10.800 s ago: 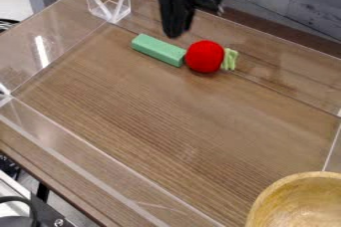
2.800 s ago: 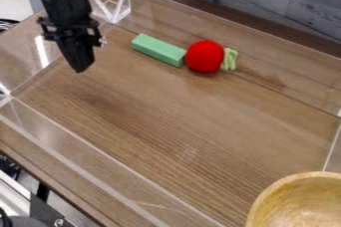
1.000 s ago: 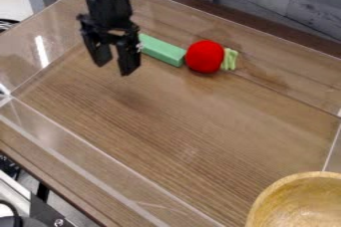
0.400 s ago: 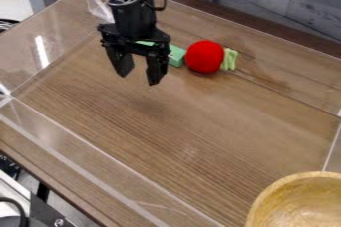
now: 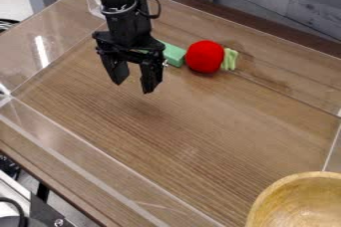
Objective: Move the red fruit to the left
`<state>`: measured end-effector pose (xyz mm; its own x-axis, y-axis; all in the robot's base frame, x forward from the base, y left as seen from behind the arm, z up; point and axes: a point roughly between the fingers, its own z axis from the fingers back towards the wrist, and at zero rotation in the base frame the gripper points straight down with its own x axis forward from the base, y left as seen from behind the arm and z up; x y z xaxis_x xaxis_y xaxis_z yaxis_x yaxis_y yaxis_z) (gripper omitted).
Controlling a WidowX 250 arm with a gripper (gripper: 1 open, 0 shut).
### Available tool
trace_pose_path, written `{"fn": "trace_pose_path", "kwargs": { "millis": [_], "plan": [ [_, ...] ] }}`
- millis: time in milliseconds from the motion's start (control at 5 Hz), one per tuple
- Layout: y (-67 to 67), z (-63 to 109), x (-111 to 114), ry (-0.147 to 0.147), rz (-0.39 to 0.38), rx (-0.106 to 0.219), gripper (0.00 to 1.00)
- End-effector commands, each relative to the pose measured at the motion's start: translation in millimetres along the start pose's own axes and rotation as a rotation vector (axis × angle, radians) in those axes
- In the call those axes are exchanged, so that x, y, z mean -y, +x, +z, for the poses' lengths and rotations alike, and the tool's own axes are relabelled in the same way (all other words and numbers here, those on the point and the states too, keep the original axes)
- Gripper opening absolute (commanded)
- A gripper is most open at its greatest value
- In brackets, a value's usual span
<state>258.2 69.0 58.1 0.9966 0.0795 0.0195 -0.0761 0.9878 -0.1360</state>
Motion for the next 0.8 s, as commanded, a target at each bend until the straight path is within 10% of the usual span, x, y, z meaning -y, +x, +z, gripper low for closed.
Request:
{"fn": "trace_pose_path", "kwargs": {
  "millis": [0, 600],
  "plan": [
    [22.0, 18.2, 2, 0.011, 0.021, 0.094, 1.00],
    [82.9, 1.5, 51, -0.013, 0.050, 0.155, 1.00]
  ]
}}
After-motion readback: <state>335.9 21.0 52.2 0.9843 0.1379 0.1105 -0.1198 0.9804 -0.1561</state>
